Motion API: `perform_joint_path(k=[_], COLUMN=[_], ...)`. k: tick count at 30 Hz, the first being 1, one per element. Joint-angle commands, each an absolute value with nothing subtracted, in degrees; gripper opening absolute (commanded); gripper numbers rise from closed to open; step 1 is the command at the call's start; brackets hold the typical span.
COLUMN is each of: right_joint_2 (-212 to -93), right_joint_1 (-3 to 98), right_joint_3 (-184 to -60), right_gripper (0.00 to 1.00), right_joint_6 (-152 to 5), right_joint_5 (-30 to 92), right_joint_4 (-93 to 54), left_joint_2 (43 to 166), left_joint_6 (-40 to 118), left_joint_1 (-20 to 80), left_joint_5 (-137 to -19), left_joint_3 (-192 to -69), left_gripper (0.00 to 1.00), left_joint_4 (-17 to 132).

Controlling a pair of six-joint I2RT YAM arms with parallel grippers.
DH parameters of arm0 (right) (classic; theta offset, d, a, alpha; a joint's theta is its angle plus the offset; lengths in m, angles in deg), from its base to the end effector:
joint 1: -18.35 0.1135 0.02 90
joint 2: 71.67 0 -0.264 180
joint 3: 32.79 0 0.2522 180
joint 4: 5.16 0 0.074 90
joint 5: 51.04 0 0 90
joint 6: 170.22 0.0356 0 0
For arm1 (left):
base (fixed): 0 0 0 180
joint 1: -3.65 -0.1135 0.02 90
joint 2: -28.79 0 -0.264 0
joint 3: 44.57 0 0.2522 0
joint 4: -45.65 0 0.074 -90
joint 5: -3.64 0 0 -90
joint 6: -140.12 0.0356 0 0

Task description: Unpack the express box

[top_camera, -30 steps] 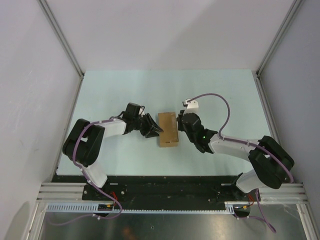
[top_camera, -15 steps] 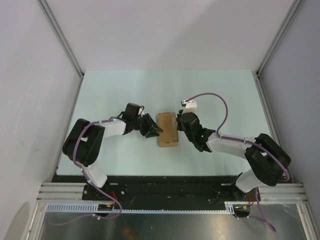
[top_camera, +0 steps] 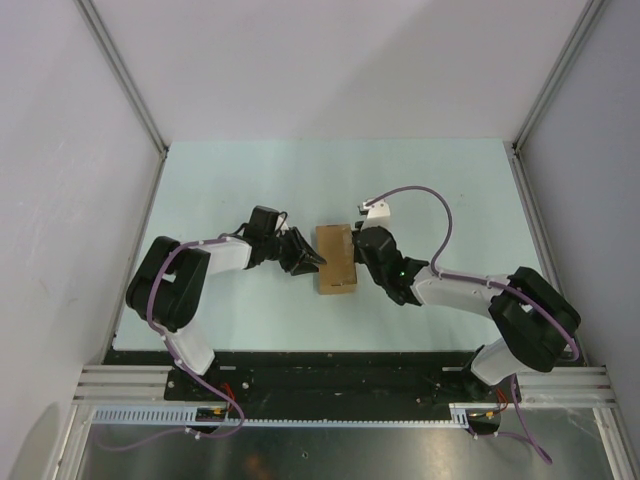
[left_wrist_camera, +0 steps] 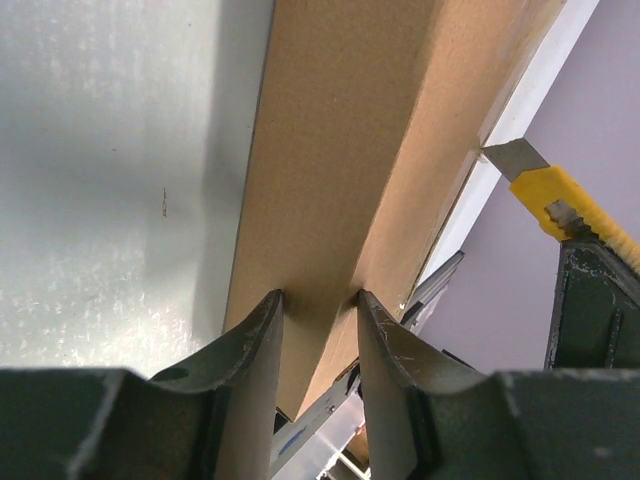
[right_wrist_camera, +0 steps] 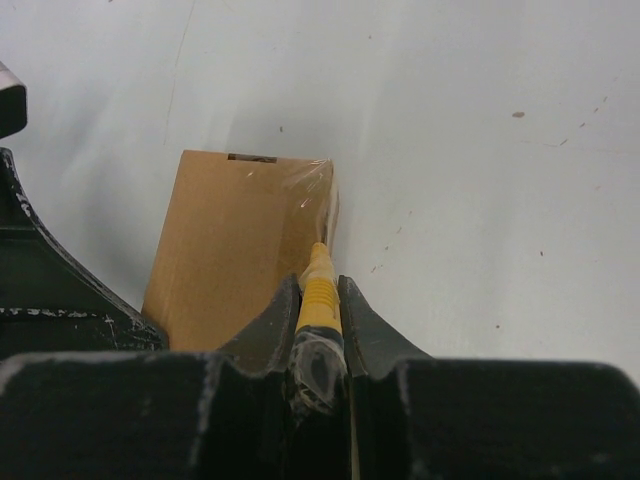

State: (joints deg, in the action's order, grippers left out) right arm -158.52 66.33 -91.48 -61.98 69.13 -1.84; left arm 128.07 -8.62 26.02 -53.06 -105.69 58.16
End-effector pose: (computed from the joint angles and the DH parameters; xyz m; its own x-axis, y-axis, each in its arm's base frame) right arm 0.2295 0.2279 0.2141 -0.3725 -0.0092 -0.9280 -0.2320 0.9691 0.0835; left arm 0.2946 -0.1424 0.1380 -0.9182 -0.3947 0.0341 -0.2794 0.5840 -0.7621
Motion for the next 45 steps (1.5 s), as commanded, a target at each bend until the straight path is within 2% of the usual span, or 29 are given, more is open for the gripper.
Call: perform_joint_path(k=[1,7,18,22,29,37,40,45], right_joint_2=[-159.2,-159.1,-156.7,-155.3,-155.6,-159.1,-160.7,-161.4], right_joint_1=[67.5,69.0,69.4,69.4,69.8,69.6,68.8,66.3], right_joint_3=[-93.7,-93.7,-93.7,-93.8,-94.6,-96.0,-97.2,-99.2], right_gripper=[0.0,0.0,0.0,0.0,0.0,0.0,0.0,0.0], right_joint_6=[-65.6,-65.7,-59.5,-56.1,-52.7,-53.4,-55.6,-60.4], right_joint_5=[72.9,74.7,70.7,68.8,67.6,67.3,67.4,65.2], right_joint_4=[-3.4,-6.5,-13.4,-16.4,-21.9,-20.5,-19.5,-15.3], left_joint_2=[129.6,129.7,129.0,129.0,129.5,130.1,129.2,126.2], left_joint_6=[-9.5,-11.9,-19.8,-25.5,-27.0,-25.4,-21.5,-6.0], left_joint_1=[25.6,25.6,25.8,26.2,27.6,28.8,28.9,28.7], left_joint_5=[-55.2,-55.9,-57.1,-57.0,-58.5,-57.6,-57.6,-61.8], left_joint_3=[-104.1,-104.6,-103.4,-101.4,-101.8,-102.6,-103.8,-108.0], left_gripper=[0.37,0.35,0.31,0.3,0.3,0.3,0.35,0.54], left_joint_4=[61.8,61.7,59.6,54.2,54.0,54.0,54.0,56.4])
